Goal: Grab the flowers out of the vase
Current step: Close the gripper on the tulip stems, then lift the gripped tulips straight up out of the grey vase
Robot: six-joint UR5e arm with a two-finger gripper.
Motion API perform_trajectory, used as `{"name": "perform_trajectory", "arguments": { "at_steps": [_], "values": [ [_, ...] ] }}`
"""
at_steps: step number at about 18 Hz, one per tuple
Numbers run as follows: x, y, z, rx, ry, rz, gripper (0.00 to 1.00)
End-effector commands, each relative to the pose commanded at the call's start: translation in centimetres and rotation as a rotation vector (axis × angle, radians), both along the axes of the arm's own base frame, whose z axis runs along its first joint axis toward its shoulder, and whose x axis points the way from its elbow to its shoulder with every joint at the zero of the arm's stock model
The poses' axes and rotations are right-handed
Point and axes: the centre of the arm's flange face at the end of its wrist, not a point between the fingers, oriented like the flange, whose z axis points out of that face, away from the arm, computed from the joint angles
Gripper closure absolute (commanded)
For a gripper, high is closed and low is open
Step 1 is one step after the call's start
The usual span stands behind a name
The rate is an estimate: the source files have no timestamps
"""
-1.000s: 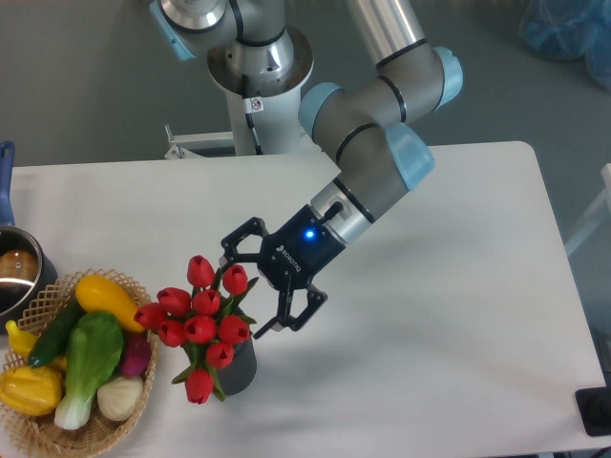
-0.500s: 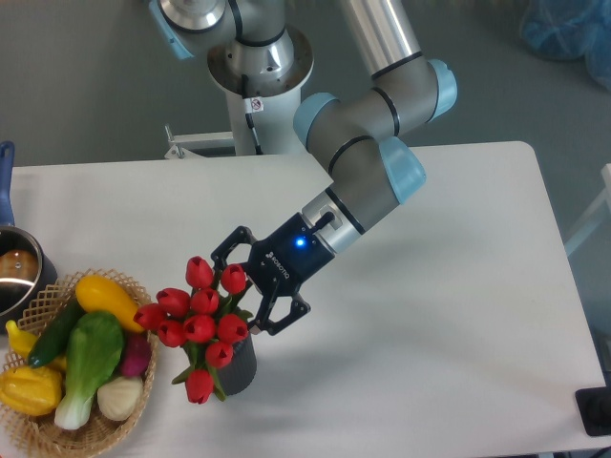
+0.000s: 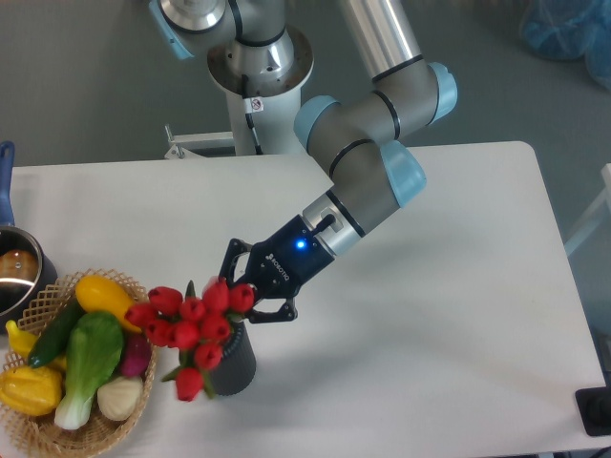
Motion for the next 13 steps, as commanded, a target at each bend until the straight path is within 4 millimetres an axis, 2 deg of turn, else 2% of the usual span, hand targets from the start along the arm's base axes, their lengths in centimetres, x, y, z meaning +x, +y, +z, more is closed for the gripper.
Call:
{"name": "perform_trajectory", "arguments": {
  "at_steps": [2, 4, 8, 11, 13],
  "values": [
    [0.0, 0.0, 0.0, 0.000, 0.002, 0.000, 0.96],
    [0.0, 0.0, 0.1, 0.001, 0.001, 0.000, 1.00],
    [0.1, 0.0, 0.3, 0.002, 0.000, 0.001, 1.00],
    [0.2, -0.1, 1.3, 0.014, -0.050, 0.014, 1.00],
    [0.6, -0.4, 3.1, 0.032, -0.062, 0.021, 1.00]
  ]
}}
